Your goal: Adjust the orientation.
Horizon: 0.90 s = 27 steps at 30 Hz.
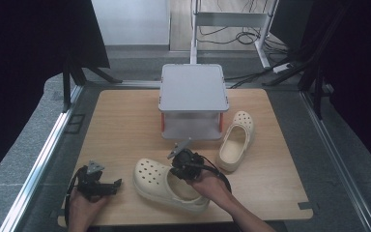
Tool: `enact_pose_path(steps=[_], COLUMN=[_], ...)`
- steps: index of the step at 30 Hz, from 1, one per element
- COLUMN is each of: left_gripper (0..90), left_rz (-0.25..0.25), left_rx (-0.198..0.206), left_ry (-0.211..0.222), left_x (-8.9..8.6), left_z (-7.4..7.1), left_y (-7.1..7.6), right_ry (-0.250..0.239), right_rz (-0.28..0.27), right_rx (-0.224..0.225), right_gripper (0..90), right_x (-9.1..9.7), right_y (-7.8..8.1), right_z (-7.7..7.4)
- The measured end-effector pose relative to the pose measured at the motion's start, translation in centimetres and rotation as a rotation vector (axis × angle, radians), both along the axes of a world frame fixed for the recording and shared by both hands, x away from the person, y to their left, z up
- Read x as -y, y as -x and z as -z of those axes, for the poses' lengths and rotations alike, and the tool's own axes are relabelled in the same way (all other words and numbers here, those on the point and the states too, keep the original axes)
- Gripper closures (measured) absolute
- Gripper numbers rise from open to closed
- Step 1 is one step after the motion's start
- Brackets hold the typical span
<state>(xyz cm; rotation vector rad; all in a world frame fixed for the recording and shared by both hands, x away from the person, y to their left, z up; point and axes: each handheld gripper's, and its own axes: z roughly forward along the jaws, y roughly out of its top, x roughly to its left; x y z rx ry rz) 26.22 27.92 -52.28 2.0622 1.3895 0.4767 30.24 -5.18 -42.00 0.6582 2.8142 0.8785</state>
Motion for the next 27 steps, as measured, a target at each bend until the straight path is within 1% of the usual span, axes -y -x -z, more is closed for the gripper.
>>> enact_pose_path(steps=[3, 6, 10, 14, 16, 17, 19, 21, 24, 27], left_gripper=[0.0, 0.0, 0.0, 0.0, 0.0, 0.0, 0.0, 0.0, 0.0, 0.0], left_rz=[-0.001, -0.001, -0.002, -0.003, -0.003, -0.003, -0.004, -0.004, -0.004, -0.005], left_rx=[0.0, 0.001, 0.001, 0.001, 0.001, 0.001, 0.0, 0.001, 0.001, 0.001], left_ry=[0.001, 0.0, 0.0, -0.001, -0.001, -0.001, -0.001, -0.001, -0.001, -0.001], left_x=[0.0, 0.0, 0.0, 0.0, 0.0, 0.0, 0.1, 0.1, 0.1, 0.1], left_z=[0.0, 0.0, 0.0, 0.0, 0.0, 0.0, 0.0, 0.0, 0.0, 0.0], left_y=[0.0, 0.0, 0.0, 0.0, 0.0, 0.0, 0.0, 0.0, 0.0, 0.0], right_ry=[-0.001, -0.001, -0.003, -0.011, -0.022, -0.037, -0.057, -0.068, -0.061, -0.06], right_rz=[0.01, 0.019, 0.041, 0.046, 0.033, 0.02, 0.01, 0.0, -0.002, -0.012], right_rx=[-0.014, -0.027, -0.038, -0.035, -0.044, -0.058, -0.063, -0.072, -0.07, -0.087], right_gripper=[83.9, 83.8, 83.5, 82.3, 79.6, 77.5, 74.5, 69.0, 61.3, 50.7], right_x=[1.1, 2.0, 3.2, 3.7, 3.8, 3.9, 4.2, 4.6, 5.2, 6.0], right_y=[1.1, 1.7, 2.0, 2.0, 1.9, 1.9, 1.7, 1.6, 1.5, 1.4], right_z=[0.7, 1.4, 2.3, 2.7, 2.7, 2.6, 2.4, 2.0, 1.4, 0.8])
